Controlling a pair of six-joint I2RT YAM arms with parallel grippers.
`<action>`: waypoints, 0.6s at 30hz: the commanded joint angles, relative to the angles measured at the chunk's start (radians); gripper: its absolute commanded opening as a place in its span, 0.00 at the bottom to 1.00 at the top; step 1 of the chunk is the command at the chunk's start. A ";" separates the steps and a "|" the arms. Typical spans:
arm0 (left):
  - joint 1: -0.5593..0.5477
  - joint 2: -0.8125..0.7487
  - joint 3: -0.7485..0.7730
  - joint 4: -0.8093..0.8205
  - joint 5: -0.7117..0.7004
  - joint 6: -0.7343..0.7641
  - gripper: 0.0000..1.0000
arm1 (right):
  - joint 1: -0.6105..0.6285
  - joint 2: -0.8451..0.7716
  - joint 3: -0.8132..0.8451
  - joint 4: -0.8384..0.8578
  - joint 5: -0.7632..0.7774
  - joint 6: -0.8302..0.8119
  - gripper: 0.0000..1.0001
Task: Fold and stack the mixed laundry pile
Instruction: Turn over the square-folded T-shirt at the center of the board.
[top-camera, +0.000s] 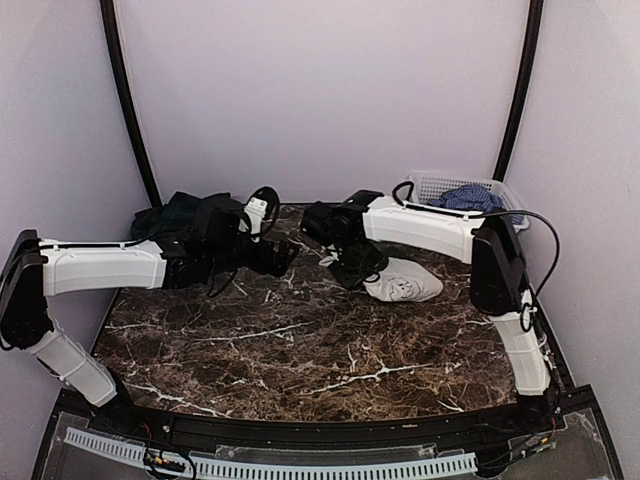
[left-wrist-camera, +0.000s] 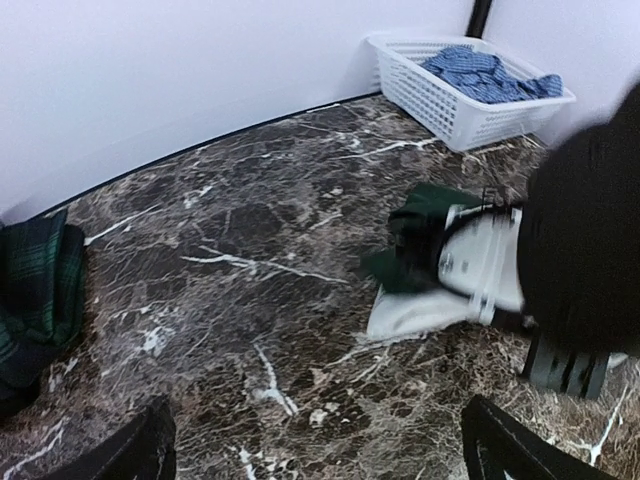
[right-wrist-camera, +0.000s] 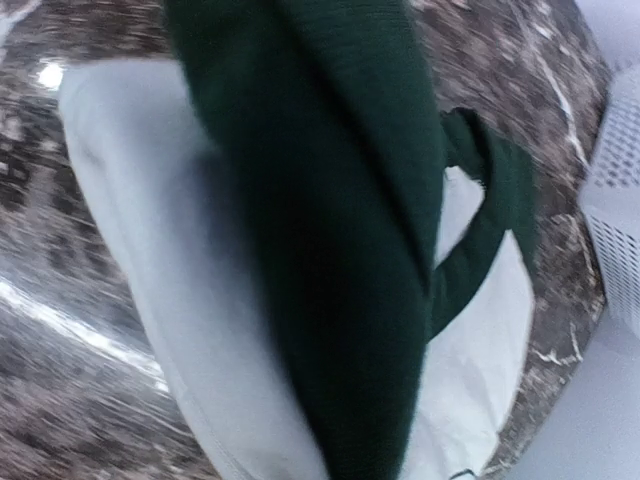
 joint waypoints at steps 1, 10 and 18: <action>0.071 -0.098 -0.031 -0.079 -0.030 -0.123 0.99 | 0.056 0.180 0.256 -0.010 -0.131 0.063 0.03; 0.141 -0.272 -0.092 -0.228 -0.142 -0.317 0.99 | 0.063 0.199 0.276 0.214 -0.472 0.119 0.52; 0.167 -0.355 -0.128 -0.254 -0.191 -0.394 0.99 | 0.036 -0.034 0.042 0.476 -0.754 0.076 0.74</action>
